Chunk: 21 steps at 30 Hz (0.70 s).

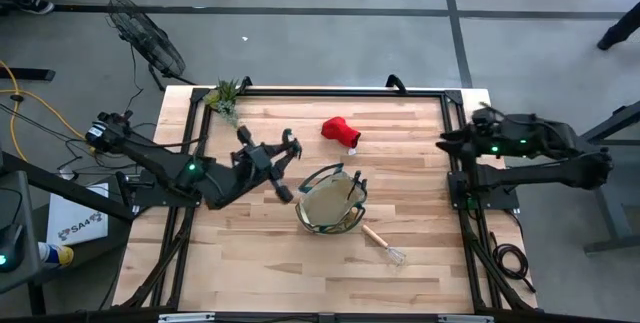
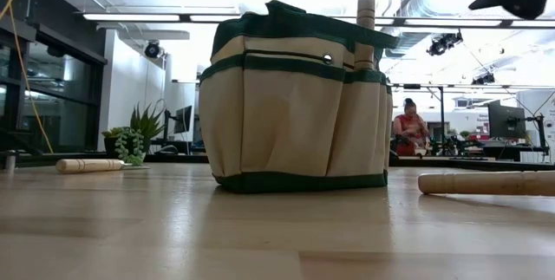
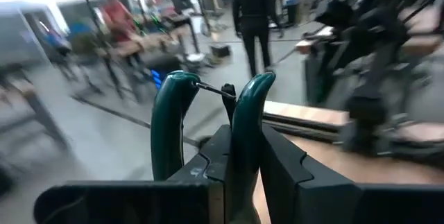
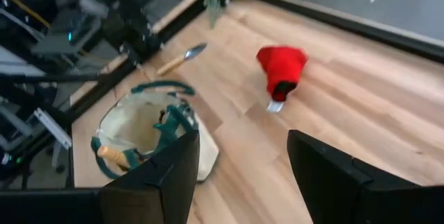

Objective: Pick & Place Garden tools in Gardening bag
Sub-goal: Put the green shear scissors into the white gardening bag

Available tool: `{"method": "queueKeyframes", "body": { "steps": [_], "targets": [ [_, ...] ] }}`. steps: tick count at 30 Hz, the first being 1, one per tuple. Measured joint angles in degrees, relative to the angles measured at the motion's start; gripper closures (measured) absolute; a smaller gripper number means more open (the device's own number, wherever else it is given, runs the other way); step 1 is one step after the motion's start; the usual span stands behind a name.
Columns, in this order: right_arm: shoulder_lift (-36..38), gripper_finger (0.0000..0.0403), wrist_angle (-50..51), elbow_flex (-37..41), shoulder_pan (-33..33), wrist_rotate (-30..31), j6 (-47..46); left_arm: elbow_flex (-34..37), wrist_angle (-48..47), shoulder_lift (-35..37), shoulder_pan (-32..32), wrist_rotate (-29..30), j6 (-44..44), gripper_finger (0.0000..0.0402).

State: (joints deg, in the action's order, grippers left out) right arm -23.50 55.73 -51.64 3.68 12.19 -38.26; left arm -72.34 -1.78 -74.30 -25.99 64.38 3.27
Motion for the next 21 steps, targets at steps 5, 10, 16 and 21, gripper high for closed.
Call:
{"method": "queueKeyframes", "body": {
  "steps": [5,10,16,21],
  "targets": [
    [4.8,0.0192,1.0,0.2,0.0,2.8,0.9,-0.1,-8.6,1.1,-4.0,-4.1,-19.5,0.0358],
    [7.5,0.0192,0.6,2.2,0.0,2.7,2.1,-0.1,-19.4,-0.3,-6.6,-5.6,-38.5,0.0358],
    [10.3,0.0192,-3.7,7.5,0.0,-1.7,3.8,0.0,-26.9,-2.8,-10.8,2.2,-51.4,0.0358],
    [15.4,0.0192,-9.5,13.4,0.1,-6.1,2.1,0.3,-30.8,-3.8,-12.8,3.6,-60.6,0.0358]
  ]
}}
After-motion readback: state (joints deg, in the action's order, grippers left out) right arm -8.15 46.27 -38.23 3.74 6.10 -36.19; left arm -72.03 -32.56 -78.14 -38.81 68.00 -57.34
